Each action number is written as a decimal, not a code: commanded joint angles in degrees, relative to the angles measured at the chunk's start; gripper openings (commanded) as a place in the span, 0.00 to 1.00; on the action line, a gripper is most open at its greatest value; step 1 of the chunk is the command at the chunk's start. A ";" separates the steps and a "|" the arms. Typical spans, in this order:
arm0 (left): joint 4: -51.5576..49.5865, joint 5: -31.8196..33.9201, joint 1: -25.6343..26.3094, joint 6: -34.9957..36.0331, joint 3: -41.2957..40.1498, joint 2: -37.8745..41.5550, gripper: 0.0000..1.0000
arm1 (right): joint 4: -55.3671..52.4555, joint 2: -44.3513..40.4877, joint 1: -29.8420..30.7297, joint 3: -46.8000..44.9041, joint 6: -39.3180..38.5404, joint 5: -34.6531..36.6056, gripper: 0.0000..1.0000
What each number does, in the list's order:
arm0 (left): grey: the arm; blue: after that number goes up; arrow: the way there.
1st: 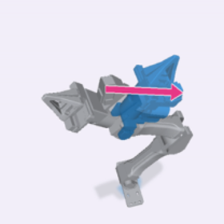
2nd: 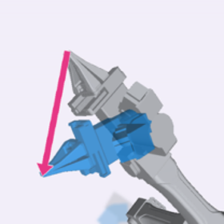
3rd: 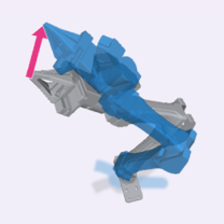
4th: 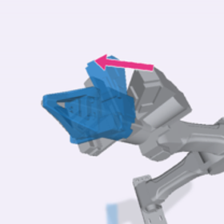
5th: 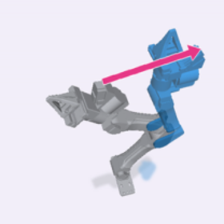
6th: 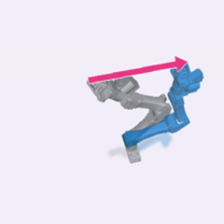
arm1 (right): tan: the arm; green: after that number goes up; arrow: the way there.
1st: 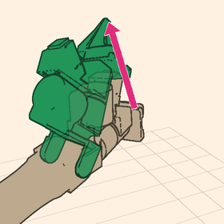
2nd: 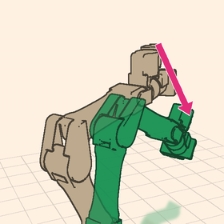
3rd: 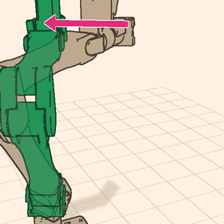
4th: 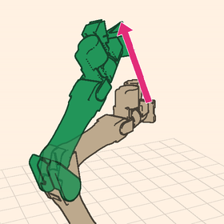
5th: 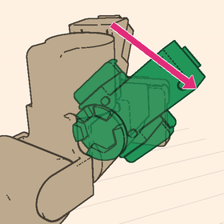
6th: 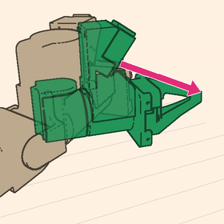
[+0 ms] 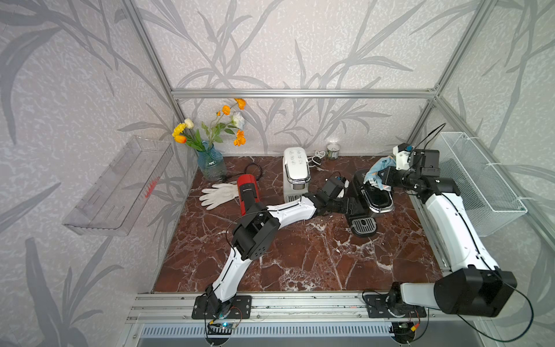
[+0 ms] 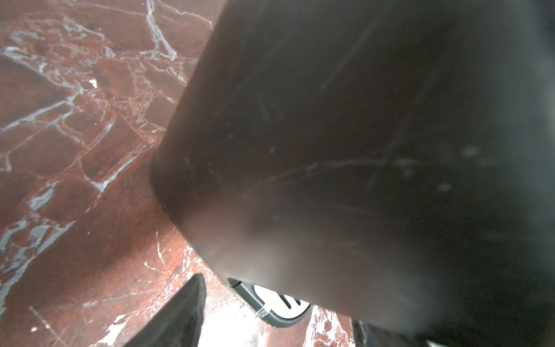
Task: Wipe the surface of a coffee machine
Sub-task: Wipe the dirt from the surface of the coffee machine.
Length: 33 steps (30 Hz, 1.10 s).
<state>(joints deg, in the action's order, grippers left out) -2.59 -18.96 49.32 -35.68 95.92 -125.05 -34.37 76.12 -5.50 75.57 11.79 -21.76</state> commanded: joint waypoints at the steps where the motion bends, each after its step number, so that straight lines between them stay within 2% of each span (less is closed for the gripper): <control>1: -0.55 1.81 -0.28 0.07 3.07 -0.98 0.73 | 2.73 0.88 -2.23 -4.23 4.58 -8.25 0.00; 10: -2.42 2.96 -2.06 1.96 2.83 1.08 0.73 | 15.01 3.27 -2.77 -13.93 13.35 -22.63 0.00; 15: -3.62 3.41 -3.65 3.56 5.38 1.66 0.73 | 12.20 -1.75 -2.77 -18.22 11.96 -20.30 0.00; 21: -7.18 3.31 -5.70 5.15 11.41 -0.19 0.73 | 11.10 -5.91 -2.77 -20.56 13.48 -23.40 0.00; 25: -7.08 3.19 -7.32 4.81 11.38 0.19 0.73 | 11.02 -8.46 -2.77 -21.69 14.71 -25.75 0.00; 28: -6.47 3.29 -7.68 4.61 9.80 1.27 0.73 | 9.55 -9.93 -2.96 -21.61 13.29 -22.55 0.00; 31: -5.46 1.98 -7.26 3.91 8.32 2.22 0.73 | 13.12 -9.42 -3.69 -22.17 15.10 -22.02 0.00; 33: -5.41 1.93 -6.66 4.04 7.11 2.94 0.73 | 19.59 -9.16 -4.32 -23.42 18.18 -21.77 0.00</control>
<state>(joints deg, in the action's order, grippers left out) -15.09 -19.03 41.89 -30.63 103.57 -125.01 -15.11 65.84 -8.97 54.92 26.55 -46.02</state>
